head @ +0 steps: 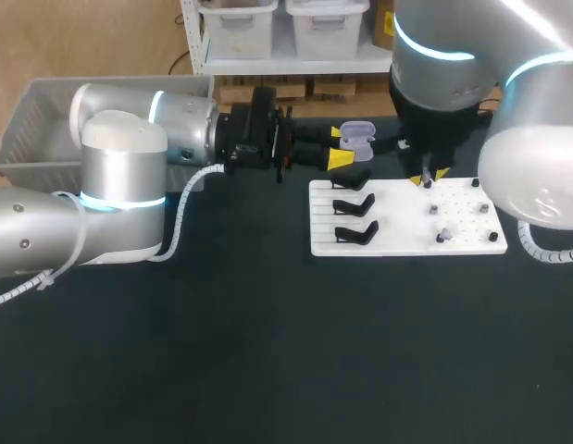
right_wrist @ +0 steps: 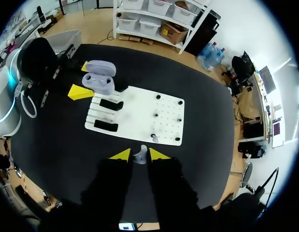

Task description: Pick up each earbud case from the left stands, insert the matching earbuds, close the lid, and place the case in the box.

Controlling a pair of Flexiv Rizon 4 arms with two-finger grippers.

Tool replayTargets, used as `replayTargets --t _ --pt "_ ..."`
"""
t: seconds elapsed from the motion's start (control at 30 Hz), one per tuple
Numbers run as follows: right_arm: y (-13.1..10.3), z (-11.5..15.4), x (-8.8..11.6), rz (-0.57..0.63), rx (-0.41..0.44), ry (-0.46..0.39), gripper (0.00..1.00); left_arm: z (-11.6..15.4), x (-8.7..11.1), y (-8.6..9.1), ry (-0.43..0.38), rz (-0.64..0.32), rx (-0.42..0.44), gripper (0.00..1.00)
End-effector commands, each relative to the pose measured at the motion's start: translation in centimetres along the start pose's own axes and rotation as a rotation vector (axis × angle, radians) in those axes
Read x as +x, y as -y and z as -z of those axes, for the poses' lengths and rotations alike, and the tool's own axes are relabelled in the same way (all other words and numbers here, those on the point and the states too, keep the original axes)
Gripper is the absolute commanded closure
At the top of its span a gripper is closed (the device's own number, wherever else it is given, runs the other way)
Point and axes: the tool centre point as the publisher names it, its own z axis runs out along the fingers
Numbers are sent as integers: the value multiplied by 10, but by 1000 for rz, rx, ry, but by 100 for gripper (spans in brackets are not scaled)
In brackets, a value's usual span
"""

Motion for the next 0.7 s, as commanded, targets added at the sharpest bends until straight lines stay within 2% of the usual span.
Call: replayTargets --t 0.03,0.27,0.33,0.43,0.53,0.7 --pt "2 0 2 0 -2 7 100 0 1 1 2 -3 -3 100" --pt "2 0 2 0 -2 7 100 0 1 1 2 -3 -3 100" --pt "-9 6 -4 -41 -28 6 100 0 1 1 2 -3 -3 100" --pt "-26 11 -11 -82 -8 10 100 0 1 1 2 -3 -3 100" --pt "-40 17 -17 -98 52 29 100 0 1 1 2 -3 -3 100" --pt "-56 26 -26 -203 62 12 100 0 1 1 2 -3 -3 100"
